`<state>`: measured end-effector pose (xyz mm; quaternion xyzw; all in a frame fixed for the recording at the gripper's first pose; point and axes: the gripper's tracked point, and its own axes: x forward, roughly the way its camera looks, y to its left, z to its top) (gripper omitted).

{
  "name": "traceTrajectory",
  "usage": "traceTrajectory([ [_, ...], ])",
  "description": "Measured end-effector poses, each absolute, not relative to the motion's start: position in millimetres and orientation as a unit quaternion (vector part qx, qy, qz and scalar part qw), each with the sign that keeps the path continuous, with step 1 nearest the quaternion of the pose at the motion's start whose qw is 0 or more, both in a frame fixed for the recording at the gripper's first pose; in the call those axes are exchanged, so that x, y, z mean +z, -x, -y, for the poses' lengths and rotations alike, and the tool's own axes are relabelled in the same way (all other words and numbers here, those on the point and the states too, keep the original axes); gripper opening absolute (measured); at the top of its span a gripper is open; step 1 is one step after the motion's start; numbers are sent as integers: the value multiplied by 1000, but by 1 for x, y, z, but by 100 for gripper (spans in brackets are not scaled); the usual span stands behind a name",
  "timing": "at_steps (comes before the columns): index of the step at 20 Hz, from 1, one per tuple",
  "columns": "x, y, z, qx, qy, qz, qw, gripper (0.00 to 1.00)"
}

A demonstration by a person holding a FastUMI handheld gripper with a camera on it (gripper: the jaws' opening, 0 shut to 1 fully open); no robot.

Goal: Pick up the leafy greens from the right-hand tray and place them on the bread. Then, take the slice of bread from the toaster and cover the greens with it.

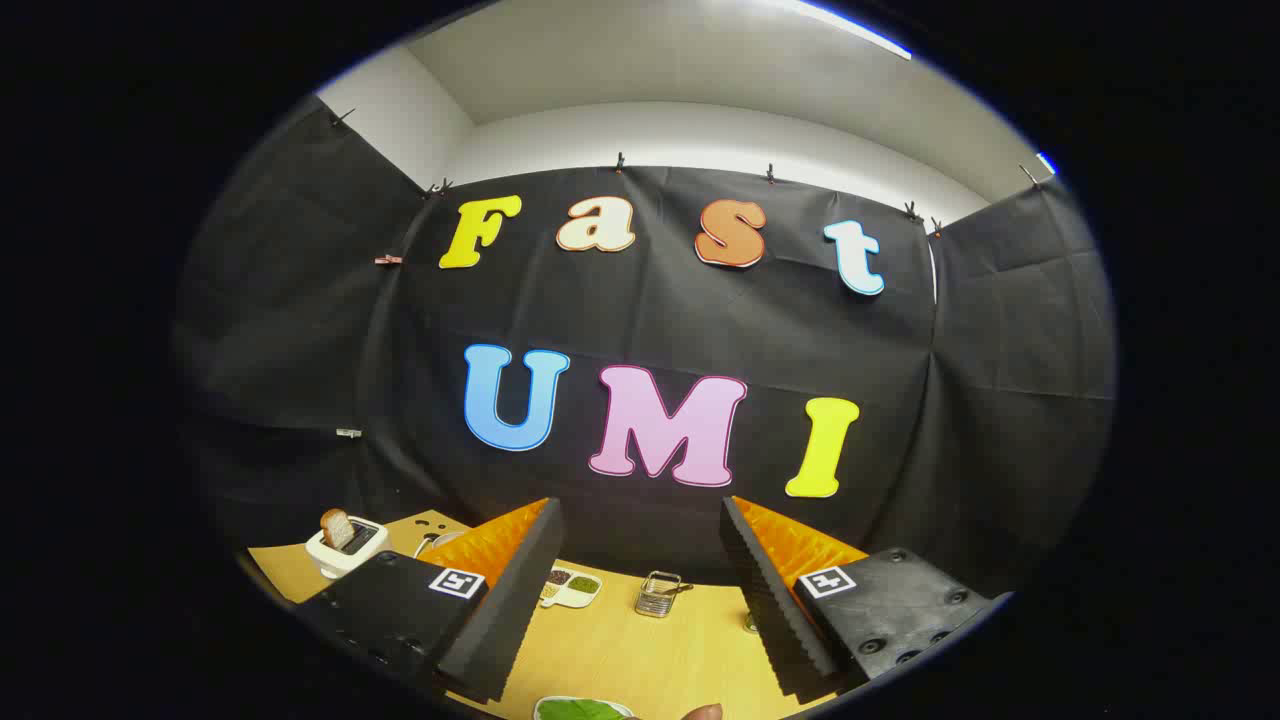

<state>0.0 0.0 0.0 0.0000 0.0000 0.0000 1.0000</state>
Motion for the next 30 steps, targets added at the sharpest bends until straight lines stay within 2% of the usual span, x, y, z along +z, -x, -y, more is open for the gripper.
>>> traceTrajectory([
  [15, 1, 0, 1, 1, -7, 4, 1000, 98],
  [19, -13, -4, -1, 21, -5, -19, 1000, 98],
  [30, -236, 57, -56, 210, 34, -229, 950, 98],
])
